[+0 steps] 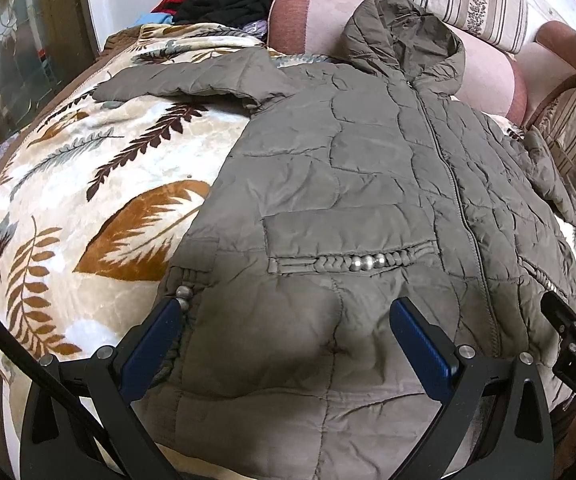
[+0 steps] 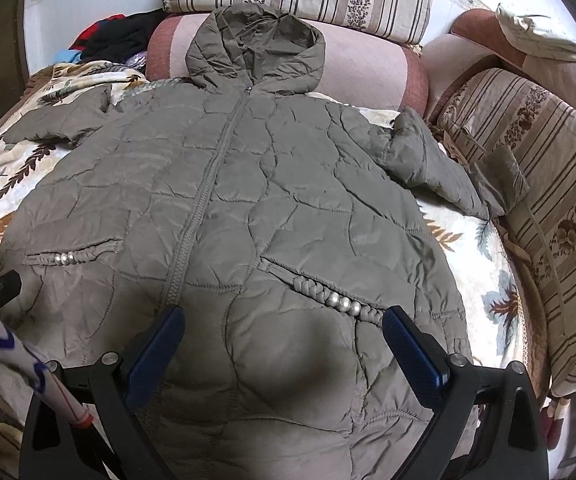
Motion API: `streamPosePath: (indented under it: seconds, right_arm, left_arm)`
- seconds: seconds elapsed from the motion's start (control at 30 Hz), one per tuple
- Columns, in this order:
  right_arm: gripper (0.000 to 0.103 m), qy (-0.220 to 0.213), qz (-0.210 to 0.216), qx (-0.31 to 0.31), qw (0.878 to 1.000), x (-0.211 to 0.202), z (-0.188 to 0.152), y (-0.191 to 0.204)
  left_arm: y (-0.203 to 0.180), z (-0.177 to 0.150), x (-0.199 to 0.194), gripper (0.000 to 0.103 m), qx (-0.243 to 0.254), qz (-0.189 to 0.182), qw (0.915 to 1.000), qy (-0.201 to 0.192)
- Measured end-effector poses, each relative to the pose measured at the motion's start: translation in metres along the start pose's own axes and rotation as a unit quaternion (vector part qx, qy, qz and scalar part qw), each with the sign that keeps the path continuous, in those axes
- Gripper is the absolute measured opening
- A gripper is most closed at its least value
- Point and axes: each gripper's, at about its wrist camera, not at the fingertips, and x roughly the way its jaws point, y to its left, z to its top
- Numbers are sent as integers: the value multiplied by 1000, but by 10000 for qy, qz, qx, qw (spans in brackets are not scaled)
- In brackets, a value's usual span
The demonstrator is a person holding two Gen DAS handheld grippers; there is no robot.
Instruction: Fold large clothes
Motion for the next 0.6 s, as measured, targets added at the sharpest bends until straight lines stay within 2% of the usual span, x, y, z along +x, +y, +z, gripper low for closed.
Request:
streamPosePath:
  seconds: [0.3,0.6]
  right_arm:
    - [101,-119,104,-14,9999,-3,4,8]
    - [101,-53,140,148,9998,5,7,-1]
  left_arm:
    - [10,1,4,103,-126,30,9999,68]
    - [3,4,12,103,-33,92,9998,170]
